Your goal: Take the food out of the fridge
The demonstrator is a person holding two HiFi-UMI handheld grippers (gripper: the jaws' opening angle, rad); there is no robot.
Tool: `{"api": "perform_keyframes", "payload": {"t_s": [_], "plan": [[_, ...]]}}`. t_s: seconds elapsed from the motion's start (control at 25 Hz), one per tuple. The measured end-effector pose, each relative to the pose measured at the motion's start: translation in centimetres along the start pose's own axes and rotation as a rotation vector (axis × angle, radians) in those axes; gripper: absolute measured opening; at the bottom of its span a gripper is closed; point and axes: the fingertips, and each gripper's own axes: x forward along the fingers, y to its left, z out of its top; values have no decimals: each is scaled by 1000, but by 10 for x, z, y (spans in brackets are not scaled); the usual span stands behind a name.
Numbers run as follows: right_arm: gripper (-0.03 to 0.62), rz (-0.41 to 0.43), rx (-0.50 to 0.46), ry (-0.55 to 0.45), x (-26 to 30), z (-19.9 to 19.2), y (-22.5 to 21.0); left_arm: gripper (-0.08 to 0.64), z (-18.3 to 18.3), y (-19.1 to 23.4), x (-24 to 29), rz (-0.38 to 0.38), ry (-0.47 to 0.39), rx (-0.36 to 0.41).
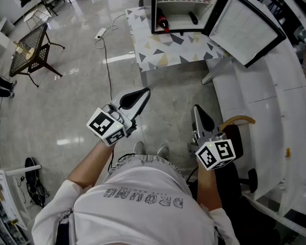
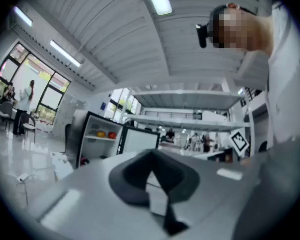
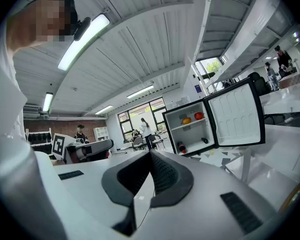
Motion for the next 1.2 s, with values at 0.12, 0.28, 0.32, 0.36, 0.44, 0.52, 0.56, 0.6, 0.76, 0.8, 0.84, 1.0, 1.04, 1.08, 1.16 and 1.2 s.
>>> {"api": "perform_keyframes", "payload": {"t_s": [0.12, 0.28, 0.32, 0.36, 0.44, 0.52, 0.56, 0.6, 0.76, 0.8, 0.84, 1.0, 1.04, 1.08, 1.16, 1.2], "plan": [[0, -1, 13, -5, -1, 0, -5, 8, -1, -2, 3, 2, 1, -1], [0, -7, 24, -3, -5, -2, -12, 8, -2, -7, 6, 4, 0, 0], [0, -7, 26, -3, -6, -2, -14, 8, -2, -8, 7, 6, -1, 1], [0, -7, 28, -3, -7, -2, -16, 8, -2, -10, 8, 7, -1, 2], [0, -5, 30, -4, -10, -2, -19, 8, -2, -14, 9, 10, -3, 4], [0, -2, 33, -11, -14, 0, -22, 8, -3, -18, 11, 14, -6, 6], [0, -1, 35, -15, -15, 1, -23, 8, -3, -20, 12, 16, -8, 7], [0, 1, 37, -18, -17, 1, -25, 8, -4, -22, 12, 18, -8, 7], [0, 10, 34, -33, -27, 6, -31, 8, -7, -32, 18, 29, -8, 5], [0, 13, 31, -37, -29, 6, -33, 8, -8, -35, 19, 32, -7, 5], [0, 16, 28, -38, -32, 7, -35, 8, -9, -38, 21, 34, -8, 4], [0, 30, 19, -32, -42, 8, -43, 8, -13, -52, 31, 38, -10, 5], [0, 33, 19, -31, -44, 8, -46, 8, -14, -55, 33, 39, -10, 5], [0, 36, 23, -32, -47, 7, -49, 8, -15, -58, 36, 39, -9, 5], [0, 38, 33, -36, -50, 7, -56, 8, -18, -63, 41, 43, -6, 5], [0, 39, 37, -36, -52, 7, -59, 8, -19, -65, 43, 45, -4, 6]]}}
